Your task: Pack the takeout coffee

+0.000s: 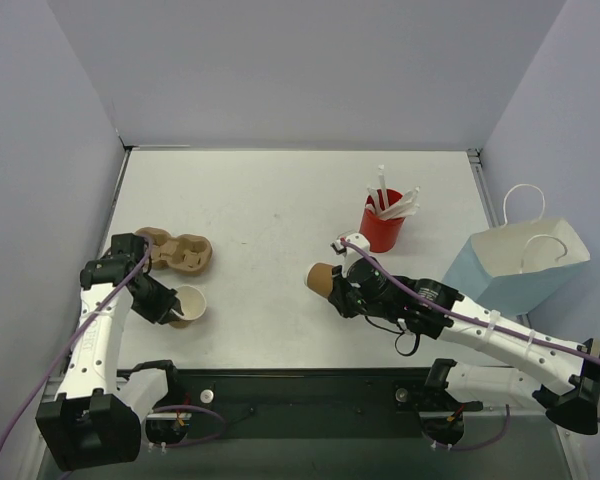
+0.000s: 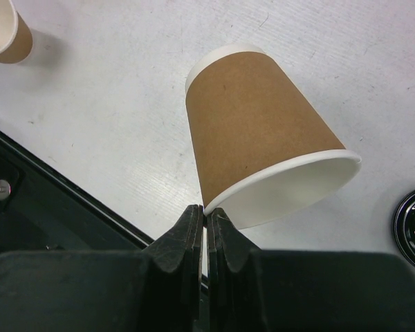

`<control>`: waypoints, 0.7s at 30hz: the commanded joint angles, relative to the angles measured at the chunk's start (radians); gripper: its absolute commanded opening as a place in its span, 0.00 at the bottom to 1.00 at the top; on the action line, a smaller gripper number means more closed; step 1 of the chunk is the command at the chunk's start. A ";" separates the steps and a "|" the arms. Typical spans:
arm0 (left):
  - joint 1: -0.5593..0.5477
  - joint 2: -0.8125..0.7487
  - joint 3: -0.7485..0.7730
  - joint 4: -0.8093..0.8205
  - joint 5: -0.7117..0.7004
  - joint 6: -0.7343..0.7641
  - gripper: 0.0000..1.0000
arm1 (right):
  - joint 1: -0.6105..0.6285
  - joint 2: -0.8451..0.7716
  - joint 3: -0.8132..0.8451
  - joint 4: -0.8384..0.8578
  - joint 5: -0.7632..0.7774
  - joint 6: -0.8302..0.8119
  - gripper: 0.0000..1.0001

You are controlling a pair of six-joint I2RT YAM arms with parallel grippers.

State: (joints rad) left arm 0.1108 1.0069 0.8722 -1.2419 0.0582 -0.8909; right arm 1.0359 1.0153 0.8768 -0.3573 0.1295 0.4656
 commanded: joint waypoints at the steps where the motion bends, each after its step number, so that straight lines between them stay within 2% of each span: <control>1: 0.009 -0.025 0.059 -0.025 -0.087 -0.060 0.32 | 0.007 -0.030 -0.002 -0.005 0.033 -0.015 0.00; 3: 0.007 -0.037 0.054 -0.022 -0.103 -0.069 0.41 | 0.007 -0.032 -0.001 -0.005 0.033 -0.016 0.00; 6: 0.009 -0.051 0.057 -0.025 -0.133 -0.074 0.47 | 0.007 -0.038 -0.001 -0.009 0.033 -0.018 0.00; 9: 0.010 -0.071 0.122 -0.044 -0.224 -0.066 0.53 | 0.007 -0.037 0.001 -0.012 0.035 -0.027 0.00; 10: 0.010 -0.077 0.142 -0.044 -0.244 -0.047 0.63 | 0.007 -0.034 0.002 -0.012 0.035 -0.033 0.00; 11: 0.009 -0.083 0.189 -0.036 -0.282 -0.036 0.69 | 0.007 -0.029 0.007 -0.014 0.036 -0.041 0.00; 15: -0.003 -0.100 0.281 0.019 -0.285 0.102 0.71 | 0.004 0.054 0.080 -0.034 0.042 -0.105 0.00; 21: -0.080 -0.148 0.268 0.179 -0.166 0.361 0.72 | -0.023 0.287 0.332 -0.284 0.098 -0.284 0.00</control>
State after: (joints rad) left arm 0.0769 0.8871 1.1374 -1.1873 -0.1669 -0.7242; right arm 1.0332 1.1877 1.0683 -0.4759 0.1612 0.3168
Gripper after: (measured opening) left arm 0.712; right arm 0.044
